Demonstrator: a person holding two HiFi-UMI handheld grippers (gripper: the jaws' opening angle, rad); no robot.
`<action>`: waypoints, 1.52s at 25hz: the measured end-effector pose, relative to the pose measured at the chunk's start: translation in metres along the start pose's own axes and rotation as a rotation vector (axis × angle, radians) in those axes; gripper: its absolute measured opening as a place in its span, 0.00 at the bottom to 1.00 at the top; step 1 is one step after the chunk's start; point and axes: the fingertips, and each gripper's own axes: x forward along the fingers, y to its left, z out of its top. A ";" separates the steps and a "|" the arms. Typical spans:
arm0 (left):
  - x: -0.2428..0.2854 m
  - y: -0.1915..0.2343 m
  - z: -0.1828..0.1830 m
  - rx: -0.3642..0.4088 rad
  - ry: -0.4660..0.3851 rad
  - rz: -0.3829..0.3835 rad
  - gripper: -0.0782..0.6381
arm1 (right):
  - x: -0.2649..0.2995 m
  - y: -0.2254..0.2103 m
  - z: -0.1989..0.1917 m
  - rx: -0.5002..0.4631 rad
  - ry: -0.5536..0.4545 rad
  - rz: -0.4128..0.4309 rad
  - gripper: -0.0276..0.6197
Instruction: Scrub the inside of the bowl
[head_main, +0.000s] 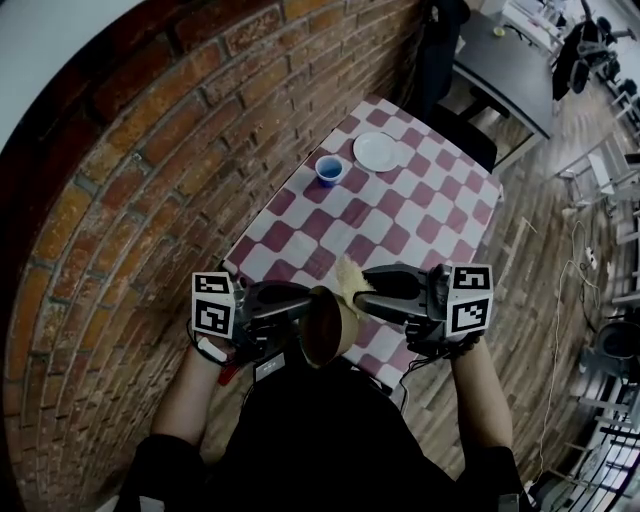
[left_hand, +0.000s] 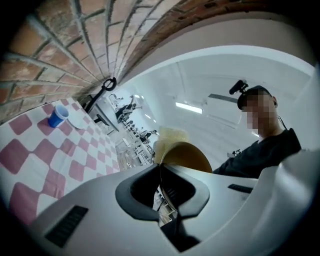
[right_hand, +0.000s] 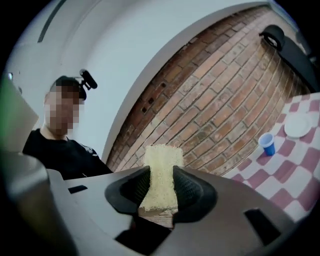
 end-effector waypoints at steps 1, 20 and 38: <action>0.003 -0.006 -0.002 0.029 0.028 -0.023 0.15 | 0.001 -0.001 -0.002 0.037 0.004 0.039 0.28; 0.003 0.027 -0.034 0.025 0.102 0.073 0.15 | 0.003 -0.005 -0.036 -0.047 0.135 0.003 0.28; -0.028 0.076 0.048 -0.461 -0.716 0.230 0.15 | 0.007 -0.031 -0.044 -0.051 -0.207 -0.484 0.28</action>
